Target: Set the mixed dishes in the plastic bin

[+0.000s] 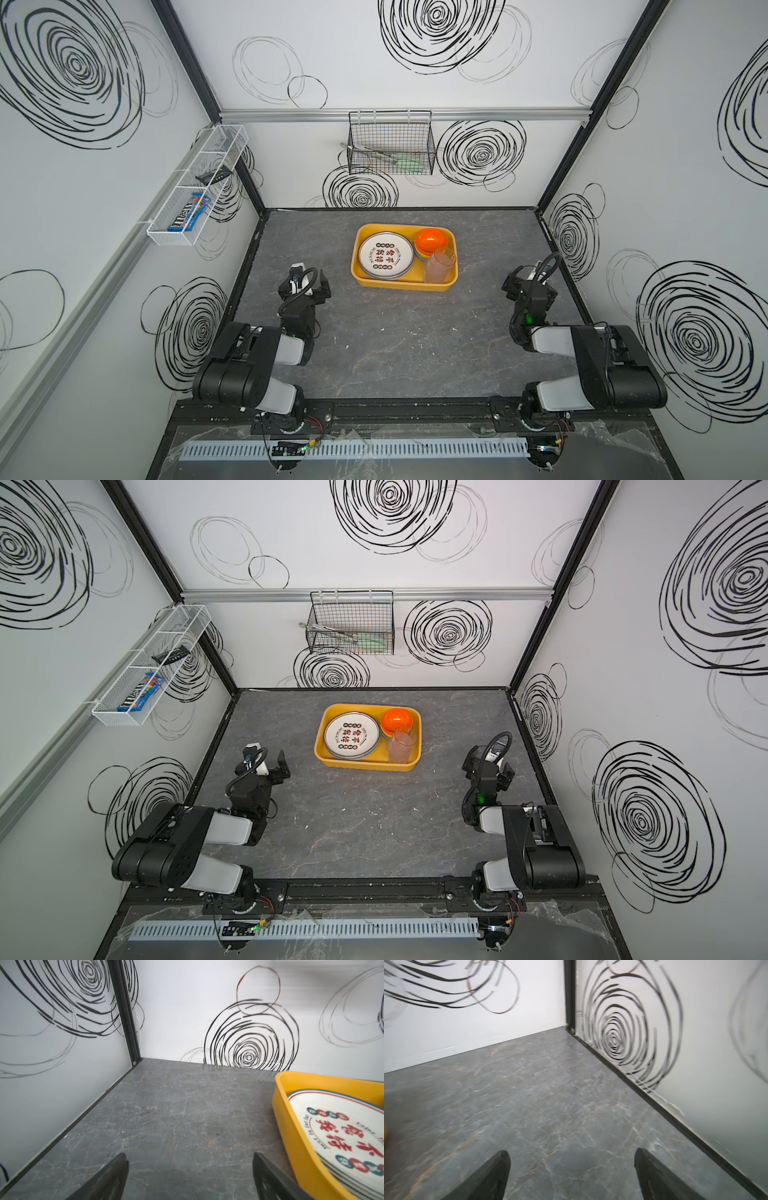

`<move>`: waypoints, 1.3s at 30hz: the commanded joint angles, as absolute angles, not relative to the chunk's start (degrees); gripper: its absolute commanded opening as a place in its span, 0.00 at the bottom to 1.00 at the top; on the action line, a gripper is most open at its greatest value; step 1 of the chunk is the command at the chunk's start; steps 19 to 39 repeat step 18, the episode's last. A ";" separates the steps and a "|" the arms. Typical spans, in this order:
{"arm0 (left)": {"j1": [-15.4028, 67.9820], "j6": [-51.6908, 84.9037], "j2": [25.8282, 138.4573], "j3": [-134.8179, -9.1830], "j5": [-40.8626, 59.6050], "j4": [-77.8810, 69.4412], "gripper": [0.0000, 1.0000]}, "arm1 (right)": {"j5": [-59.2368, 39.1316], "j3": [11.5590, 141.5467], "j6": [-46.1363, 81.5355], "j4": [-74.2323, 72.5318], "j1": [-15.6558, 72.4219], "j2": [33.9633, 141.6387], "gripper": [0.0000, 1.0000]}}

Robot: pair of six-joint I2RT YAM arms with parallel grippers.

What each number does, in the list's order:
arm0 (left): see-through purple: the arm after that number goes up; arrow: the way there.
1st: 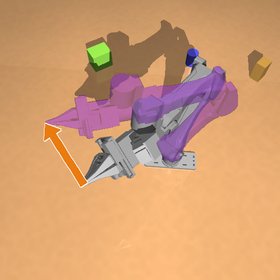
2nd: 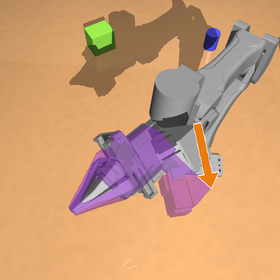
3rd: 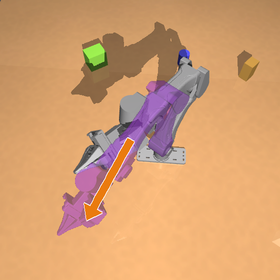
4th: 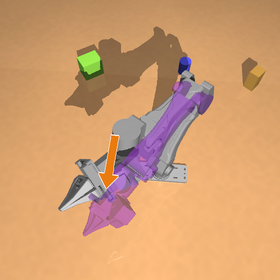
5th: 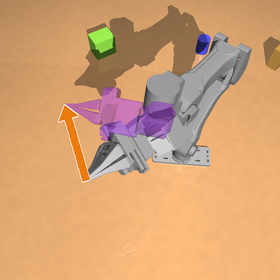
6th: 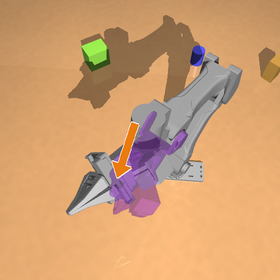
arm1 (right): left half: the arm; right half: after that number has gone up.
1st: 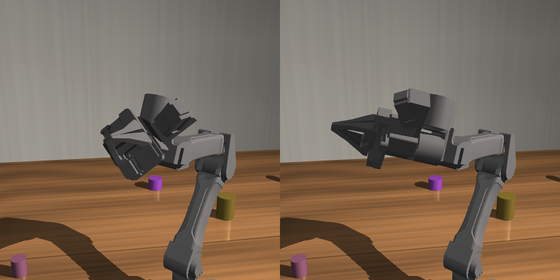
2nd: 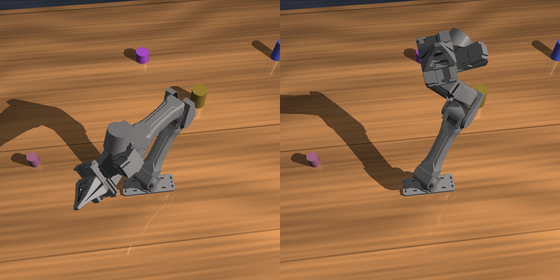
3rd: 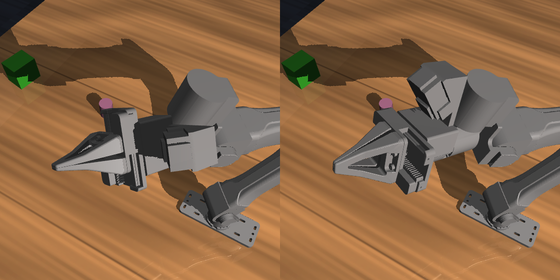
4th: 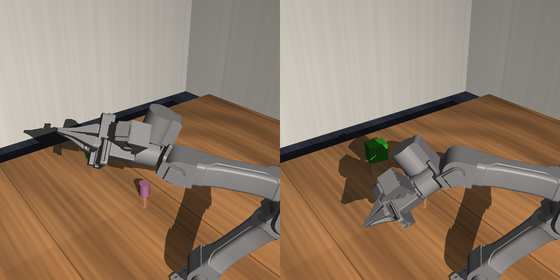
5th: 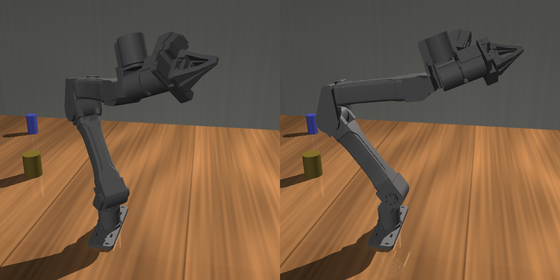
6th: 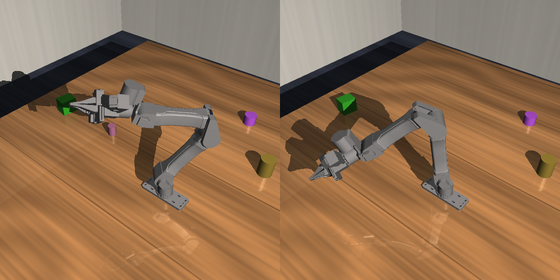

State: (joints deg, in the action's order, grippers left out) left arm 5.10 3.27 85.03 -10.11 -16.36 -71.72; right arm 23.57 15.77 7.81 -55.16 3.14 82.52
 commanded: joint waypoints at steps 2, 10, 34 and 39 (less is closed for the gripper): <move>6.08 1.02 86.18 -9.67 -17.10 -81.63 0.96 | 8.49 10.68 3.39 -75.36 0.48 87.51 0.97; 7.56 0.00 86.22 -9.06 -18.81 -82.71 0.96 | 8.94 14.41 5.41 -63.20 0.87 84.12 0.97; 8.07 -0.19 86.05 -8.72 -19.41 -83.50 0.96 | 8.96 14.63 5.52 -62.55 0.79 84.16 0.97; 8.07 -0.19 86.05 -8.72 -19.41 -83.50 0.96 | 8.96 14.63 5.52 -62.55 0.79 84.16 0.97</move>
